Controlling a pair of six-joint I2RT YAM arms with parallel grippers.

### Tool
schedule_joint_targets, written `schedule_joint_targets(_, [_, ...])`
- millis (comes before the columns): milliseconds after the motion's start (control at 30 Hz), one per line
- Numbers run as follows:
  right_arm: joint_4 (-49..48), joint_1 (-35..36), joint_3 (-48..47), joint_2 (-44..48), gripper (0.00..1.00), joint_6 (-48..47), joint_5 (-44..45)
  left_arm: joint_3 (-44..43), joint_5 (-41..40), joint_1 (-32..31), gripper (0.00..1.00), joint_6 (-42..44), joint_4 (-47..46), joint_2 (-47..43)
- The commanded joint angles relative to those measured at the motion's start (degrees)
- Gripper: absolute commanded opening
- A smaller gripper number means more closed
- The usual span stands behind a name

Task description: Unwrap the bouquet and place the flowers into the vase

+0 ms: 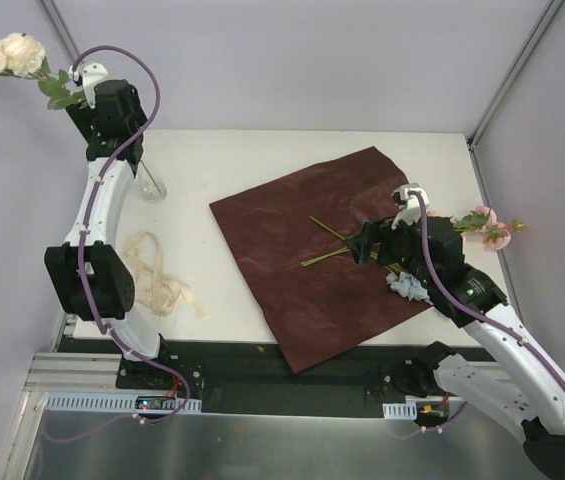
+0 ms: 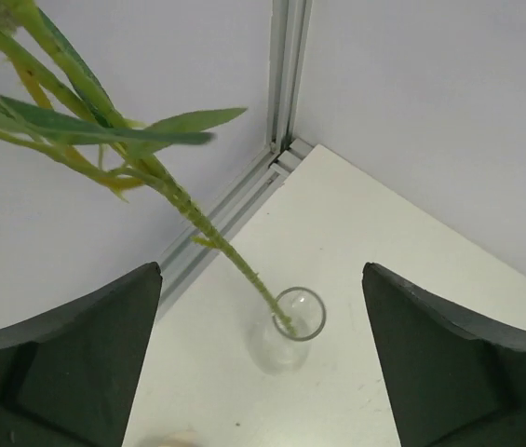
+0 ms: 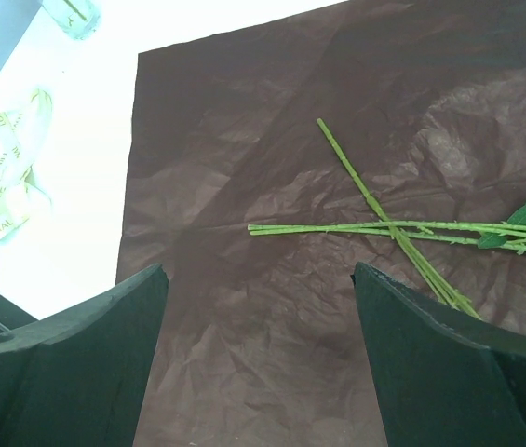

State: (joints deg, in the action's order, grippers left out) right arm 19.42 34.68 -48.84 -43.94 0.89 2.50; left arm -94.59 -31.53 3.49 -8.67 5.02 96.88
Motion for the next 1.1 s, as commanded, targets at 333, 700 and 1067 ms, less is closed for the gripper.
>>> schedule_joint_targets(333, [4.8, -0.4, -4.9, -7.0, 0.84, 9.9, 4.4, 8.3, 11.1, 0.5, 0.99, -6.4, 10.1, -17.7])
schedule_joint_targets(700, [12.1, -22.2, -11.6, -26.6, 0.78, 28.9, -6.6, 29.2, 55.9, 0.5, 0.99, -16.2, 12.2, -41.3])
schedule_joint_targets(1067, [8.1, -25.2, -15.0, -41.3, 0.41, 38.0, -3.8, 43.7, 68.0, -23.6, 0.89, -21.2, 10.9, -43.3])
